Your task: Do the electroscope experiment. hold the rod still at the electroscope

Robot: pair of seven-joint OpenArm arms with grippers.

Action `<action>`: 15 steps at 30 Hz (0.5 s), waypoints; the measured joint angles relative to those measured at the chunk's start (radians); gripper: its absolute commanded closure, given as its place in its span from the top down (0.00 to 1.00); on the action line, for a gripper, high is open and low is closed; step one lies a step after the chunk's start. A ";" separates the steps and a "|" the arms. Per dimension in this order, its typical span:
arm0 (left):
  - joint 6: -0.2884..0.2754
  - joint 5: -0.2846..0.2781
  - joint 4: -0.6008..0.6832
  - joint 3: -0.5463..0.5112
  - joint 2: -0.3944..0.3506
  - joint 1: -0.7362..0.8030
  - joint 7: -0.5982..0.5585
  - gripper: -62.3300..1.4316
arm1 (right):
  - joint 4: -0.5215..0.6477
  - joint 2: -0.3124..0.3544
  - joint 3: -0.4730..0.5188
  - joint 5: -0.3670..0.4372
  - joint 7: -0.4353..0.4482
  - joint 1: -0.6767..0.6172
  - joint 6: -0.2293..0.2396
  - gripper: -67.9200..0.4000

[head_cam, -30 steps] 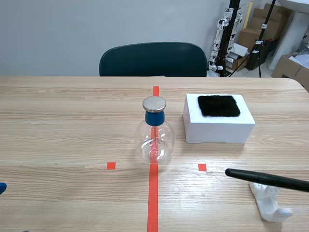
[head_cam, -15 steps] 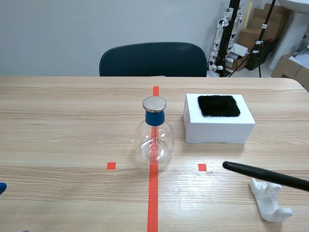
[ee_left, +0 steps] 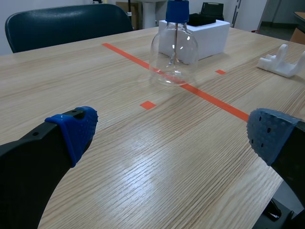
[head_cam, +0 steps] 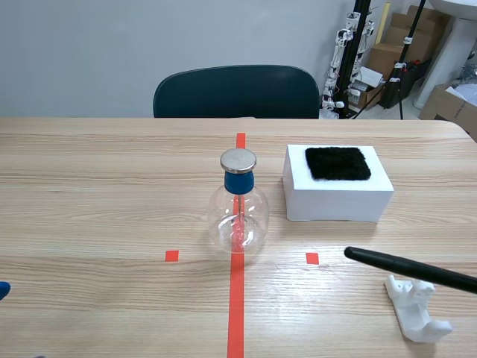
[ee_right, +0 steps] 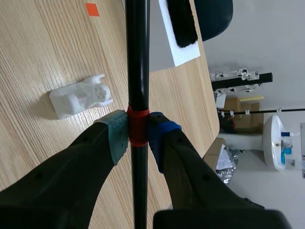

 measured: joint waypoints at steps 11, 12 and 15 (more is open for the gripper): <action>0.000 0.000 0.000 0.000 0.000 0.000 0.000 1.00 | 0.000 0.000 0.000 0.000 -0.019 0.000 0.000 0.01; 0.000 0.000 0.000 0.000 0.000 0.000 0.000 1.00 | 0.000 0.000 0.000 0.000 -0.019 0.000 0.000 0.01; 0.000 0.000 0.000 0.000 0.000 0.000 0.000 1.00 | 0.000 0.000 0.000 0.000 -0.019 0.000 0.000 0.01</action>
